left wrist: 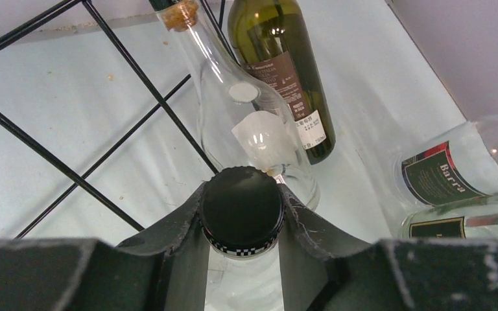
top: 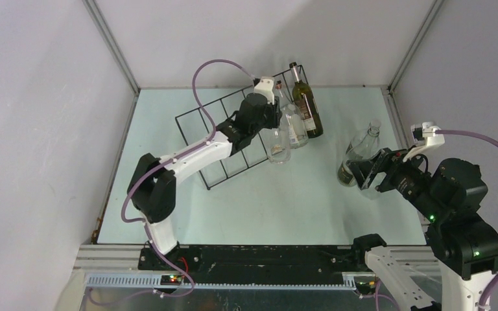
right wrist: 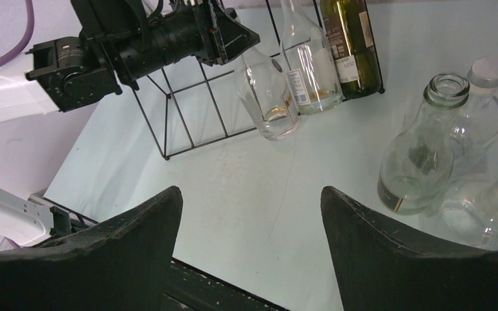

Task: Take the wine bottle off the wine rack

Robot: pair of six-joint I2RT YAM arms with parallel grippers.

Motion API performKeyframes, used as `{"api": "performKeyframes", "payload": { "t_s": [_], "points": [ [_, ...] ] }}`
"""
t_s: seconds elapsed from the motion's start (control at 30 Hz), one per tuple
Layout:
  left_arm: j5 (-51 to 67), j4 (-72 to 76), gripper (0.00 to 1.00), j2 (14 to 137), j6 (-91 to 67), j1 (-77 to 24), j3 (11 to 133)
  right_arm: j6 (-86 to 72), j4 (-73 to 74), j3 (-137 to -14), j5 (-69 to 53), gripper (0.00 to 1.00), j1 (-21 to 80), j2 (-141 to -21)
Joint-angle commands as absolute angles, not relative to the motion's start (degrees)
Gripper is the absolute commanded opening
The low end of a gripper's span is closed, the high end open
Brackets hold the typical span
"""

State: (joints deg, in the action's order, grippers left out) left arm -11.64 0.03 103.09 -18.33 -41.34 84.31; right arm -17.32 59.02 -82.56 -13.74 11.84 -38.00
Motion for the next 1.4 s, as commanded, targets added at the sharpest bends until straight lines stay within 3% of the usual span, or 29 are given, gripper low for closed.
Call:
{"api": "performKeyframes", "payload": {
  "t_s": [0.0, 0.7, 1.0, 1.2, 1.37],
  "points": [
    [-15.87, 5.04, 0.0, 96.25, -13.67, -43.38, 82.58, -16.82, 56.98, -81.45, -13.63, 0.81, 12.0, -37.47],
    [-25.58, 6.15, 0.0, 84.83, -3.82, -55.41, 71.32, -15.23, 55.62, -76.73, -13.25, 0.81, 12.04, -37.01],
    [-27.07, 5.46, 0.0, 77.74, -8.01, -58.18, 62.66, -12.93, 51.51, -74.03, -22.79, 0.81, 12.6, -36.54],
    [-28.17, 4.74, 0.1, 73.75, -11.73, -58.61, 58.21, -13.37, 49.08, -71.79, -20.76, 0.8, 17.03, -37.58],
    [-28.16, 3.15, 0.12, 72.09, -14.41, -58.62, 56.82, -14.39, 47.22, -70.9, -11.98, 0.8, 26.57, -39.87]
  ]
}}
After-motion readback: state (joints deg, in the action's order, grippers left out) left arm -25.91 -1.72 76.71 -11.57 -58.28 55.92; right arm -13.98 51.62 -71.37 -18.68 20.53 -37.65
